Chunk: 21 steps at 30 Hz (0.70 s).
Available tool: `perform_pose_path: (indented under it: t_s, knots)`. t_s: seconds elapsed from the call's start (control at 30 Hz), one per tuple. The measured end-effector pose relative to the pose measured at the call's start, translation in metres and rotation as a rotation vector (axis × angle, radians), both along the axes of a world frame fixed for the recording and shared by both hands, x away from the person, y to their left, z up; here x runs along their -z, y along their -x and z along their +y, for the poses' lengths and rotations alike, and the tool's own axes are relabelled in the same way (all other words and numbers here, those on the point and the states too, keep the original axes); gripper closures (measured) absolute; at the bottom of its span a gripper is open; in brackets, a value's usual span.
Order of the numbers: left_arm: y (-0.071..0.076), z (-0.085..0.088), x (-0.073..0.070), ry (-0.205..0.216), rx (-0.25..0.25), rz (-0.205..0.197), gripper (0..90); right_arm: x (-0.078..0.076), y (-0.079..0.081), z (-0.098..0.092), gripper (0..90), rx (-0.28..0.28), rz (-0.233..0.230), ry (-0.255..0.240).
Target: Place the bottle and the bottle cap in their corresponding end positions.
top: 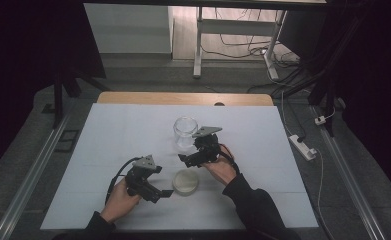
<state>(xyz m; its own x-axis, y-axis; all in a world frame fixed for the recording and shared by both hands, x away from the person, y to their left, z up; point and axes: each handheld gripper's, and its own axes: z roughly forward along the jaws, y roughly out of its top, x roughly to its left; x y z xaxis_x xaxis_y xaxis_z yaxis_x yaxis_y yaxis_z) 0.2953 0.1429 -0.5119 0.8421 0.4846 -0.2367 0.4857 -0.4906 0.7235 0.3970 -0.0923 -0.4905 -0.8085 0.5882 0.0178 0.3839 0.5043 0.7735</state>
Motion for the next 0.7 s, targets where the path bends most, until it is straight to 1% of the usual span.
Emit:
perform_pose_path:
  t_s: [0.13,0.4,0.7]
  knots:
    - [0.004,0.006,0.0,0.0,-0.012,0.006,0.0,-0.002,0.008,-0.003,0.0,-0.012,-0.001,0.001]
    - [0.011,0.019,-0.001,0.0,-0.037,0.006,0.0,-0.006,0.023,-0.018,0.0,-0.015,0.017,-0.035]
    - [0.023,0.035,-0.002,0.0,-0.07,0.003,0.0,-0.006,0.04,-0.032,0.0,-0.021,0.017,-0.036]
